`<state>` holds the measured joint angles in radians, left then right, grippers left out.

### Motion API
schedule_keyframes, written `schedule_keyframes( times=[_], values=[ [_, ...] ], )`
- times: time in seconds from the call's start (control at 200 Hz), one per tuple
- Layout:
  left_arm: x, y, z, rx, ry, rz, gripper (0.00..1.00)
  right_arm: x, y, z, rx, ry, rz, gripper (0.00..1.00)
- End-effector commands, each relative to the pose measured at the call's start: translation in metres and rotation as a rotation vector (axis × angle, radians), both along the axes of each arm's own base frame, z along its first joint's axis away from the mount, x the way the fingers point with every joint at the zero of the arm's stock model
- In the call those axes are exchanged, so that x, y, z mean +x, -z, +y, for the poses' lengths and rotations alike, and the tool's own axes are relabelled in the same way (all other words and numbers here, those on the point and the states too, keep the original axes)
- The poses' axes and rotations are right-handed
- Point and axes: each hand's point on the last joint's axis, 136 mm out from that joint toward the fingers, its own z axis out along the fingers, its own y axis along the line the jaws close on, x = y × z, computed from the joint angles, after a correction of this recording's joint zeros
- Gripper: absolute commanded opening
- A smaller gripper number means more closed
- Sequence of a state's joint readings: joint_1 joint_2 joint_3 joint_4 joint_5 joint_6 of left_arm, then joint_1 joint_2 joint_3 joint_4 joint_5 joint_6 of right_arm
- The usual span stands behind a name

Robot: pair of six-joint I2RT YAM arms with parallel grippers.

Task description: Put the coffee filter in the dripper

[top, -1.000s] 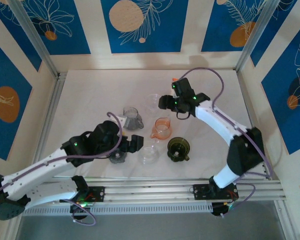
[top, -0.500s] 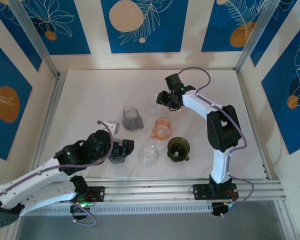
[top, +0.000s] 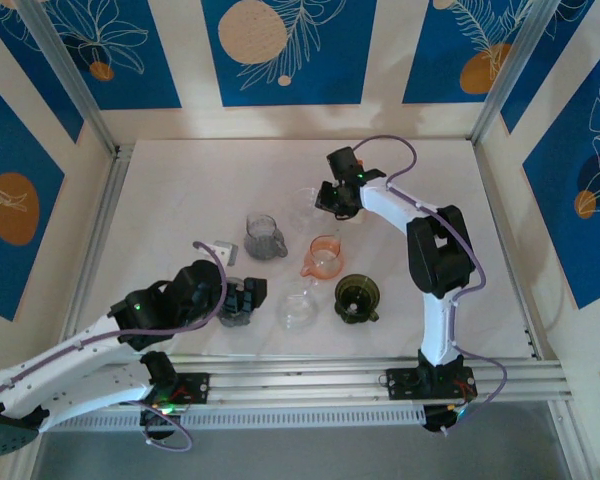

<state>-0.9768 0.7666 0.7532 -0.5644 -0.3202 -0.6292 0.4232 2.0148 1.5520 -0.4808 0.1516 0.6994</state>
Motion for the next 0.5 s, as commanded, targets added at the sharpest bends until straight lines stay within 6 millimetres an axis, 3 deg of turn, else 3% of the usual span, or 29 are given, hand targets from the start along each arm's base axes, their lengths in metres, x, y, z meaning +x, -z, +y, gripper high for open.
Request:
schedule_keyframes(
  times=[0.0,0.22,0.495],
  values=[
    [0.002,0.001,0.007,0.001,-0.034,-0.008,1.0,0.0,-0.003,0.01,0.026,-0.014,0.012,0.21],
    [0.003,-0.002,0.009,-0.008,-0.043,-0.014,1.0,0.003,-0.02,0.014,0.062,-0.027,-0.023,0.0],
    [0.004,-0.012,0.015,-0.035,-0.065,-0.05,1.0,0.0,-0.086,0.011,0.113,-0.05,-0.153,0.0]
  ],
)
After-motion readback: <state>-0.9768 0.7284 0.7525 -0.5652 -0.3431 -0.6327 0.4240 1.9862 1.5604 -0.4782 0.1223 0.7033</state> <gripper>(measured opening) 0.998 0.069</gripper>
